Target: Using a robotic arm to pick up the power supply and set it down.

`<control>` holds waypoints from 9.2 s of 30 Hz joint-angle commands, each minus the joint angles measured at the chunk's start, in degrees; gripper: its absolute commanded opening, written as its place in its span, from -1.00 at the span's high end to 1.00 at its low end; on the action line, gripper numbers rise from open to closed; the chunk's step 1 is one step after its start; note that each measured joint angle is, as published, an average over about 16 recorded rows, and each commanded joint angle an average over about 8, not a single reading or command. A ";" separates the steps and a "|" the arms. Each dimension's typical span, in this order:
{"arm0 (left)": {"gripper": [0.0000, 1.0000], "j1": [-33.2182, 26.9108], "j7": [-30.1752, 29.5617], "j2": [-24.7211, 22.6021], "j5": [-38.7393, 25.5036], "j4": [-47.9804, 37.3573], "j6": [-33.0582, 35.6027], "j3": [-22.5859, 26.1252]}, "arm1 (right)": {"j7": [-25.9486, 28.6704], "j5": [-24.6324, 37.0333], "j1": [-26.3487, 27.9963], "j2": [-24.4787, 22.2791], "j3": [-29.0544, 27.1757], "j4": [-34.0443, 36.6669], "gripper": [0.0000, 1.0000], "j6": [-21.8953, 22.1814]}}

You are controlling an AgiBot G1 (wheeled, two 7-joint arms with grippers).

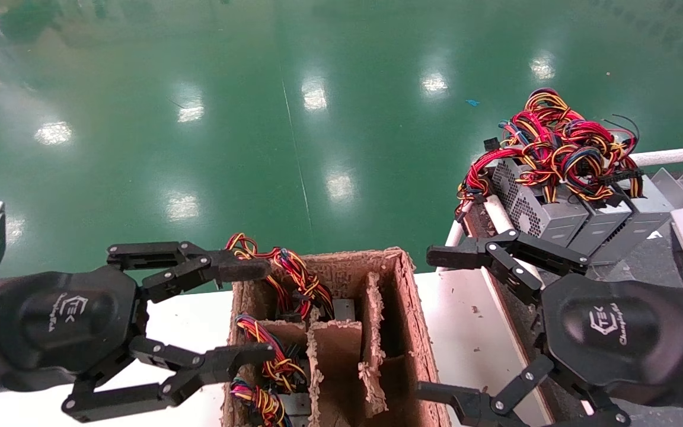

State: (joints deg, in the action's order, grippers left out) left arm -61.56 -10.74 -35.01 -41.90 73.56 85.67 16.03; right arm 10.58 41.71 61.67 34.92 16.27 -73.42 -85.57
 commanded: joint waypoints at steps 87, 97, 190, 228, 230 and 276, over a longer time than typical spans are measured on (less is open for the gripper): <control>-1.00 -0.10 0.17 0.09 0.22 -0.14 -0.07 0.29 | 0.36 34.69 4.07 32.17 22.22 11.87 1.00 16.94; -1.00 -0.11 0.19 0.10 0.25 -0.14 -0.09 0.33 | 0.41 33.32 3.17 31.14 21.35 10.95 1.00 16.93; -1.00 -0.18 0.36 0.24 0.48 -0.14 -0.24 0.67 | -7.62 13.84 -13.28 -7.13 -14.99 4.57 -0.53 30.55; -1.00 -0.22 0.44 0.28 0.55 -0.21 -0.28 0.82 | -5.56 11.26 -3.36 -3.43 -7.63 6.31 -1.00 18.04; -1.00 -0.22 0.44 0.28 0.56 -0.21 -0.28 0.82 | -5.28 10.73 -3.21 -3.26 -7.28 6.00 -1.00 17.17; -1.00 -0.23 0.51 0.34 0.65 -0.22 -0.35 0.95 | 0.39 -0.41 0.04 0.25 0.08 -0.49 -1.00 -0.96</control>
State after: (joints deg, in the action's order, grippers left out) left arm -61.79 -10.23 -34.67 -41.25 73.34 85.32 16.98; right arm 10.88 41.49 61.65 35.11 16.23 -73.78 -86.19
